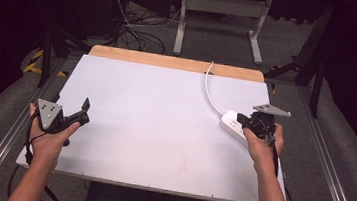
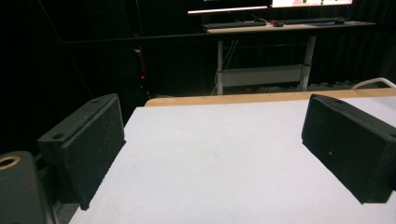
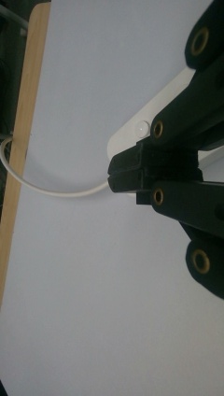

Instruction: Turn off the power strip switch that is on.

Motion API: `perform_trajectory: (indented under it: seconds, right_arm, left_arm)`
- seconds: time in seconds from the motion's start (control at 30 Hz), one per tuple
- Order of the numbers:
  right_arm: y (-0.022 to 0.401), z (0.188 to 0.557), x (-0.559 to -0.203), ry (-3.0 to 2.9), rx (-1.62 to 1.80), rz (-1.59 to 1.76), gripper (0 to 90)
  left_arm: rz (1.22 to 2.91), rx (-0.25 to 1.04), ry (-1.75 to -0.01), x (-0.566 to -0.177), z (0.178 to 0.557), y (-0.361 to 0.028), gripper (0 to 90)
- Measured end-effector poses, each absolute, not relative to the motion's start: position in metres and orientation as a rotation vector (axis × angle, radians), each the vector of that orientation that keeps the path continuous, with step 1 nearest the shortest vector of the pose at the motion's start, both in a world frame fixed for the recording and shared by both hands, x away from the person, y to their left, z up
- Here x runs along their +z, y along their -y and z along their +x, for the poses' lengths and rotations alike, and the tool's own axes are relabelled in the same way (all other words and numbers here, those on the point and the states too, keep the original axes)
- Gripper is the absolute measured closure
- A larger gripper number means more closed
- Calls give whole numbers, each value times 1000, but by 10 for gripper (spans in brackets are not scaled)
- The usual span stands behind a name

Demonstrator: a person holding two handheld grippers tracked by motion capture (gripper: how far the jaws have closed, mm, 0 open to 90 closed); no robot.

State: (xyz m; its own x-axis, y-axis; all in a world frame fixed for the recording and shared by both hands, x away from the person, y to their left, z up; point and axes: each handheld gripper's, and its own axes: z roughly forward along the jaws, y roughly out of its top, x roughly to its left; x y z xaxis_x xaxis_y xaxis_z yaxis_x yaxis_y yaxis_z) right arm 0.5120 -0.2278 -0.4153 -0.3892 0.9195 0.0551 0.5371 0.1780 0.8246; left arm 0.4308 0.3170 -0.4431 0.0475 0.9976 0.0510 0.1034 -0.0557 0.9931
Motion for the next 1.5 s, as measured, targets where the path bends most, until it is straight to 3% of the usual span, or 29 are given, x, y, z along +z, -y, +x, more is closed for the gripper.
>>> perform_trajectory:
  seconds: [0.43, 1.5]
  right_arm:
    - [227, 564, -440, -2068, 894, 1460, 900]
    - [227, 568, -452, -2076, 798, 1463, 900]
  left_arm:
    - [1368, 1169, -1220, -444, 431, -316, 66]
    - [1361, 1161, -1232, -444, 429, -319, 66]
